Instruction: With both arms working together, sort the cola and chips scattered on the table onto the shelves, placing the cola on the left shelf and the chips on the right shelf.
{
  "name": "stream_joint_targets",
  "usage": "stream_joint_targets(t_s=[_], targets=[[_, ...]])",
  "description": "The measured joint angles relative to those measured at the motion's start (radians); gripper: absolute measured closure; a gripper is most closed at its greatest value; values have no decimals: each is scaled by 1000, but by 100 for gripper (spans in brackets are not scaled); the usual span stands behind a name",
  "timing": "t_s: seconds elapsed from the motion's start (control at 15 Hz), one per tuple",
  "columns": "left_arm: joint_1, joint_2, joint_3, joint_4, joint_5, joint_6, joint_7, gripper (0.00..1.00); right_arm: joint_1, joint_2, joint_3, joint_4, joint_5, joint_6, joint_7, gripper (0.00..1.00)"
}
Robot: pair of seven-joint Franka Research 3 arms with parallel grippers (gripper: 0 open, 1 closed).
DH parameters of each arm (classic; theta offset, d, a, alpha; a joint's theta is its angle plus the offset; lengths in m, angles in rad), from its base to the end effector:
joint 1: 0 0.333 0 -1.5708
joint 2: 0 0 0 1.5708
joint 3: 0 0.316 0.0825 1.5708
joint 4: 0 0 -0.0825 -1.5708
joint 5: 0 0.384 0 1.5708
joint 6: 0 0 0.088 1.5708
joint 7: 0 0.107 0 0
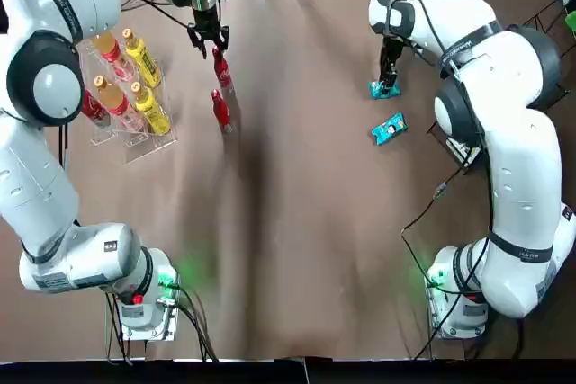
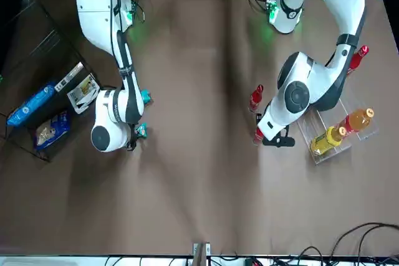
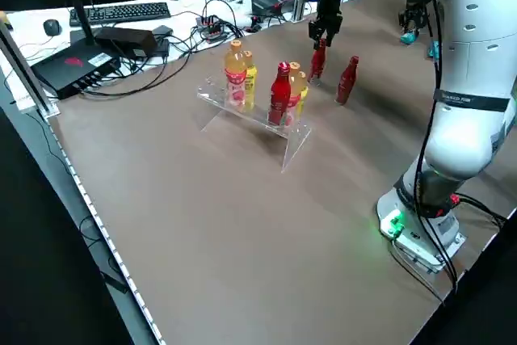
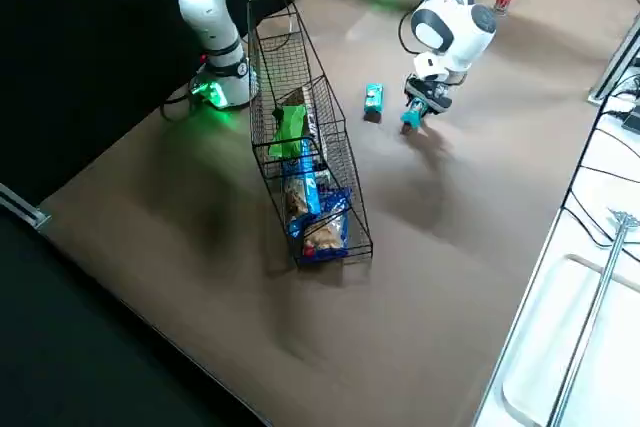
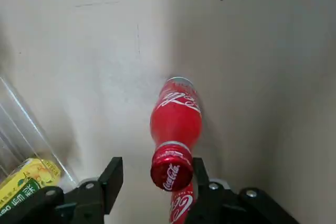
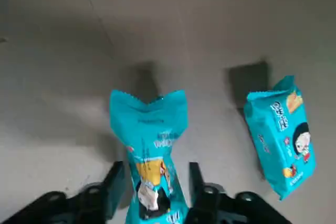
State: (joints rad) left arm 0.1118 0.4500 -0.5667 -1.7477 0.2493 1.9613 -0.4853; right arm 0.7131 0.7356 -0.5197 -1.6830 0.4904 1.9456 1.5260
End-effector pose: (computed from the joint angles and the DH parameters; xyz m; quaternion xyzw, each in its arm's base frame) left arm 0.5884 -0.2358 0.3361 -0.9965 0.0286 0.0737 0.0281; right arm 0.6105 0.1791 0.1899 0.7045 -0.6881 -0.1343 0.1102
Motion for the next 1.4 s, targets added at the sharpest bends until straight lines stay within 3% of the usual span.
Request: stream_joint_targets(t_s=[0.2,0.27,0.53,0.67,0.8,1.07,1.2,1.4], targets=[[-2,0,-1,-1,0,0,-11,44,0,4,-2,4,-1,2,11,71],[-3,0,-2,-1,0,0,-20,46,0,3,-13,14,-10,2,17,86],[-8,0,-3,-1,0,0,-26,52,4,-18,-106,93,-126,-68,7,89],[-8,0,-4,-1,0,1,-44,56,5,-46,-175,176,-174,-203,-52,89],[-8,0,-4,-1,0,11,-65,70,7,-73,-263,259,-183,-370,-180,89],[-10,0,-4,-1,0,24,-97,70,7,-148,-408,340,-203,-593,-469,89],[-9,0,-5,2,0,27,-101,70,7,-207,-439,344,-273,-639,-573,89],[5,-7,-4,56,0,23,-101,70,7,-314,-447,345,-396,-692,-701,89]])
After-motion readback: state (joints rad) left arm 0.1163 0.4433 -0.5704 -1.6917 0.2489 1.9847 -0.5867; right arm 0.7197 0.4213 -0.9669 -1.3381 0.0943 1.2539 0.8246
